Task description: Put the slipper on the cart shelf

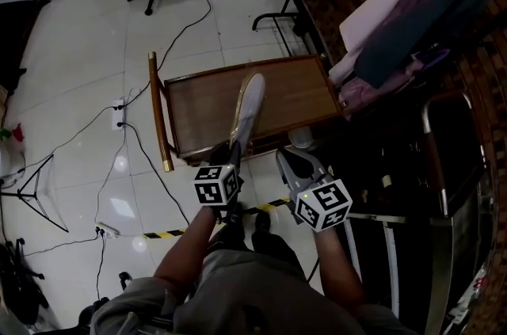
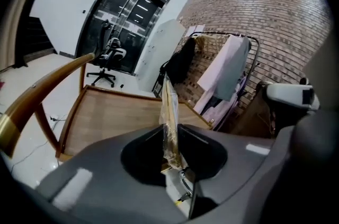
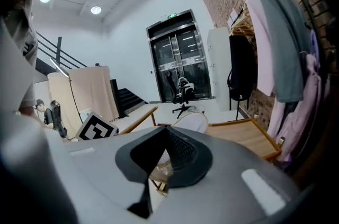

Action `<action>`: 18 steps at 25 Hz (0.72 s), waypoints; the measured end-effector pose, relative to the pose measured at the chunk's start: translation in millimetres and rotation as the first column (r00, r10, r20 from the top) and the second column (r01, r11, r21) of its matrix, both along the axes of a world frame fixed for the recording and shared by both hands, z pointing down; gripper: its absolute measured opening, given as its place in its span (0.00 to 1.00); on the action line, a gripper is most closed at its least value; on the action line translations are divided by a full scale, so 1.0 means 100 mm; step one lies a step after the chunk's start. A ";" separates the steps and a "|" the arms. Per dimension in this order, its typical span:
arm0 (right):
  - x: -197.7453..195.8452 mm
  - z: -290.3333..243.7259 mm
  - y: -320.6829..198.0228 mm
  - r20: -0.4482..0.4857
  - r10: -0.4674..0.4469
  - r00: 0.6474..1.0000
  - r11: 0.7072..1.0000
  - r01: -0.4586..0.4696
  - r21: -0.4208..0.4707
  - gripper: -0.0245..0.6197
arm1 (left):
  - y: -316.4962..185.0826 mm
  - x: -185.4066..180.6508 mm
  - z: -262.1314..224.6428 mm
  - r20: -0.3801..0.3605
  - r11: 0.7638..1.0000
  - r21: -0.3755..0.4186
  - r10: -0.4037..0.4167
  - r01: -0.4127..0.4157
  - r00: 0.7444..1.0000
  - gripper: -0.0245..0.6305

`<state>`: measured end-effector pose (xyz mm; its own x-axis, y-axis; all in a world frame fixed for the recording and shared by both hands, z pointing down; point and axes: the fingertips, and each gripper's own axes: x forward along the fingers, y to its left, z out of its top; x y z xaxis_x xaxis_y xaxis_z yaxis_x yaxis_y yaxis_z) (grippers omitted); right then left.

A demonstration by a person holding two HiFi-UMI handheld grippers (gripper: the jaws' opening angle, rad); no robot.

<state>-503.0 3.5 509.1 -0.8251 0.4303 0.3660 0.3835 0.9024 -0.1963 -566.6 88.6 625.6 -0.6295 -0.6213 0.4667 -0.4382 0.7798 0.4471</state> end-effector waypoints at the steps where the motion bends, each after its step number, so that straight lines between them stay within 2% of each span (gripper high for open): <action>1: 0.04 -0.04 -0.08 0.011 0.028 1.000 1.000 -0.028 0.004 0.04 | -0.09 0.01 -0.08 0.019 0.999 0.001 0.036 -0.036 0.999 0.14; 5: 0.26 -0.17 -0.43 0.042 0.145 0.989 0.989 -0.146 0.025 0.04 | -0.44 0.12 -0.39 0.075 0.987 0.008 0.162 -0.163 0.984 0.14; 9: 0.59 -0.28 -0.84 0.065 0.266 0.962 0.963 -0.268 0.019 0.04 | -0.77 0.39 -0.65 0.081 0.964 0.046 0.259 -0.263 0.962 0.14; 13: 1.04 -0.35 -1.19 0.089 0.365 0.927 0.930 -0.367 0.003 0.04 | -1.11 0.79 -0.82 0.083 0.933 0.069 0.349 -0.355 0.934 0.14; 18: 1.79 -0.38 -1.50 0.107 0.473 0.875 0.881 -0.472 -0.034 0.04 | -1.39 1.45 -1.07 0.105 0.888 0.064 0.449 -0.456 0.888 0.14</action>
<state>-324.4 -146.6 471.2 -0.9653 -0.0185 0.2604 -0.0687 0.9803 -0.1849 -421.7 -50.4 519.0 -0.3054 -0.8825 0.3576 -0.7733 0.4490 0.4477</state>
